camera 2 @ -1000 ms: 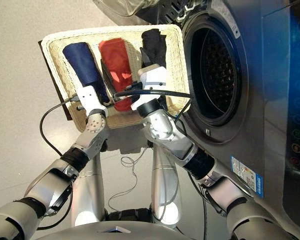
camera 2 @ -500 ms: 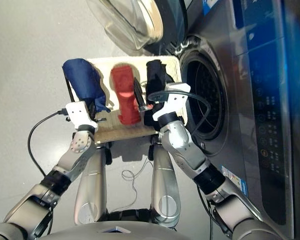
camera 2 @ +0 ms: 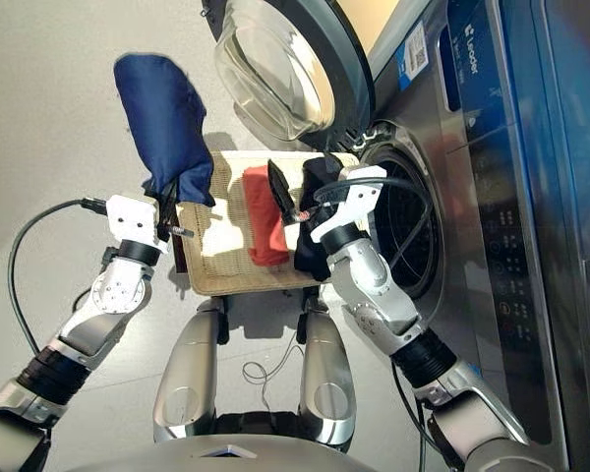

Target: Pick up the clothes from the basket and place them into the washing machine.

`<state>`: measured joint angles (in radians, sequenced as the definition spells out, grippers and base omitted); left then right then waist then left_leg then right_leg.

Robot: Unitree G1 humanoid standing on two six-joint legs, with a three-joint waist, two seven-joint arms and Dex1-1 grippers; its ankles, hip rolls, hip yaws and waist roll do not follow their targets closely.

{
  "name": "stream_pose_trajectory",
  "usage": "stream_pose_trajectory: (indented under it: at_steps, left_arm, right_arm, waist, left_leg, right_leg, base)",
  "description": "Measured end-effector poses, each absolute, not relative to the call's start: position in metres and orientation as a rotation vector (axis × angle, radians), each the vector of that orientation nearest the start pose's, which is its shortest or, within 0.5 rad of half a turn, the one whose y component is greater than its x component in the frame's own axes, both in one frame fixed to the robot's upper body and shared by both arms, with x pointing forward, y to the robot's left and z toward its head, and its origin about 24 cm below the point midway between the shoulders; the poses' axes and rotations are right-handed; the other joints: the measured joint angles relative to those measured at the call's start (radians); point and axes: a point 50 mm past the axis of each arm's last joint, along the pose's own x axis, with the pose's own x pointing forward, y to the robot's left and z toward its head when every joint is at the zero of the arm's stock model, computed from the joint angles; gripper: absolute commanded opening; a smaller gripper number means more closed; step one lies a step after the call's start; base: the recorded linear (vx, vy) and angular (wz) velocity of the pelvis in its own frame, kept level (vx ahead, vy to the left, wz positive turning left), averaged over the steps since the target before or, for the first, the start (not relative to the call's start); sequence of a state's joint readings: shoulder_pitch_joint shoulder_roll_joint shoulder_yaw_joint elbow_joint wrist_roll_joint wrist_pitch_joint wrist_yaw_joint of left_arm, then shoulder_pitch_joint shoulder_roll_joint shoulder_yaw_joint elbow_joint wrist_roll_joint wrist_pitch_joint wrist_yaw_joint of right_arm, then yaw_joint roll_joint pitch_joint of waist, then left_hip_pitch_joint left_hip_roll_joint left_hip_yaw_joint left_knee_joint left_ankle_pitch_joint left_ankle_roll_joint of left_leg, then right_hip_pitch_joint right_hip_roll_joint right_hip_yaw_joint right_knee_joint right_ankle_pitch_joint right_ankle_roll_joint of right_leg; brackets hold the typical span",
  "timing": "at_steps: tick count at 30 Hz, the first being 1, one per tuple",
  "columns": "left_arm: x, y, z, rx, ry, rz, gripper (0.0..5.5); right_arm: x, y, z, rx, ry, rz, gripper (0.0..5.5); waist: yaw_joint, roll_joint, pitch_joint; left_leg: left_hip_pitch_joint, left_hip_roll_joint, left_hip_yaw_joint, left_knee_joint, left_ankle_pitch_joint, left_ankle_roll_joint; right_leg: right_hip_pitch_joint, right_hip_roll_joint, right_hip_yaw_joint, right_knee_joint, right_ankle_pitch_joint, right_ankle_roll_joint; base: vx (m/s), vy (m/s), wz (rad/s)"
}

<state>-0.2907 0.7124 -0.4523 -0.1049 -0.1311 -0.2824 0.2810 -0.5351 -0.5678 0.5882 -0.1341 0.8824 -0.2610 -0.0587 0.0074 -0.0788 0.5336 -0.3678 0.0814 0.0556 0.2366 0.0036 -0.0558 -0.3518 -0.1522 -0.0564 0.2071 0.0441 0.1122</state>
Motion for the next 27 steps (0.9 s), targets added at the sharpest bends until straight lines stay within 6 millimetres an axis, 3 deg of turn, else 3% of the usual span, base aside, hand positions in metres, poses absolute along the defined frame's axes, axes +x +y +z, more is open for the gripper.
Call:
stream_pose_trajectory:
  at_steps: [4, 11, 21, 22, 23, 24, 25, 26, 27]
  left_arm:
    - [0.268, 0.142, 0.155, 0.564, -0.617, -0.366, 0.0]
    - [0.27, 0.124, 0.164, 0.608, -0.684, -0.447, 0.0]
    - [0.269, 0.123, 0.162, 0.659, -0.703, -0.448, 0.0]
    - [0.269, 0.123, 0.162, 0.667, -0.708, -0.445, 0.0]
    - [0.269, 0.123, 0.162, 0.67, -0.711, -0.443, 0.0]
    - [0.269, 0.123, 0.162, 0.675, -0.716, -0.44, 0.0]
    - [0.268, 0.123, 0.162, 0.681, -0.72, -0.438, 0.0]
    - [0.268, 0.122, 0.162, 0.686, -0.722, -0.438, 0.0]
    - [0.268, 0.122, 0.162, 0.689, -0.724, -0.438, 0.0]
  right_arm:
    - [0.287, -0.069, 0.21, 0.264, -0.467, 0.787, 5.5]
    - [0.284, -0.045, 0.235, 0.227, -0.511, 0.894, 5.5]
    - [0.283, -0.039, 0.243, 0.236, -0.538, 0.906, 5.5]
    - [0.283, -0.039, 0.243, 0.238, -0.537, 0.901, 4.85]
    - [0.283, -0.039, 0.243, 0.239, -0.536, 0.898, 1.64]
    - [0.283, -0.039, 0.243, 0.24, -0.536, 0.896, 0.0]
    - [0.284, -0.039, 0.243, 0.241, -0.535, 0.894, 0.0]
    - [0.284, -0.039, 0.243, 0.24, -0.534, 0.89, 1.27]
    - [0.285, -0.04, 0.243, 0.241, -0.532, 0.883, 1.49]
  waist:
    - [0.004, 0.0, 0.0]
    - [0.022, 0.0, 0.0]
    - [0.021, 0.0, 0.0]
    - [0.021, 0.0, 0.0]
    - [0.021, 0.0, 0.0]
    - [0.02, 0.0, 0.0]
    - [0.02, 0.0, 0.0]
    - [0.02, 0.0, 0.0]
    - [0.021, 0.0, 0.0]
  left_leg:
    - [0.002, 0.001, 0.0, 0.0, 0.001, 0.0]
    - [0.004, 0.0, -0.003, 0.006, 0.001, -0.001]
    - [0.0, 0.0, -0.005, 0.014, 0.0, -0.001]
    - [-0.001, 0.0, -0.006, 0.015, 0.0, -0.001]
    - [-0.003, 0.0, -0.006, 0.015, 0.0, -0.001]
    - [-0.005, 0.0, -0.007, 0.016, 0.0, -0.001]
    - [-0.007, 0.0, -0.009, 0.017, 0.0, -0.001]
    - [-0.007, 0.0, -0.009, 0.017, 0.0, -0.001]
    - [-0.007, 0.0, -0.01, 0.017, 0.0, -0.001]
  right_leg:
    - [0.002, 0.001, 0.0, 0.0, 0.001, 0.0]
    - [0.008, 0.001, 0.0, 0.002, 0.001, 0.0]
    - [0.009, 0.001, 0.0, 0.002, 0.004, 0.0]
    - [0.008, 0.001, 0.0, 0.002, 0.004, 0.0]
    - [0.007, 0.001, -0.001, 0.002, 0.004, 0.0]
    - [0.007, 0.001, -0.002, 0.002, 0.004, 0.0]
    - [0.006, 0.001, -0.002, 0.002, 0.004, 0.0]
    - [0.006, 0.001, -0.002, 0.002, 0.004, 0.0]
    - [0.006, 0.001, -0.003, 0.002, 0.004, 0.0]
  base:
    - [0.0, 0.0, 0.0]
    - [0.0, 0.0, 0.0]
    - [0.0, 0.0, 0.0]
    - [0.0, 0.0, 0.0]
    - [0.0, 0.0, 0.0]
    - [0.0, 0.0, 0.0]
    - [0.0, 0.0, 0.0]
    - [0.0, 0.0, 0.0]
    - [0.0, 0.0, 0.0]
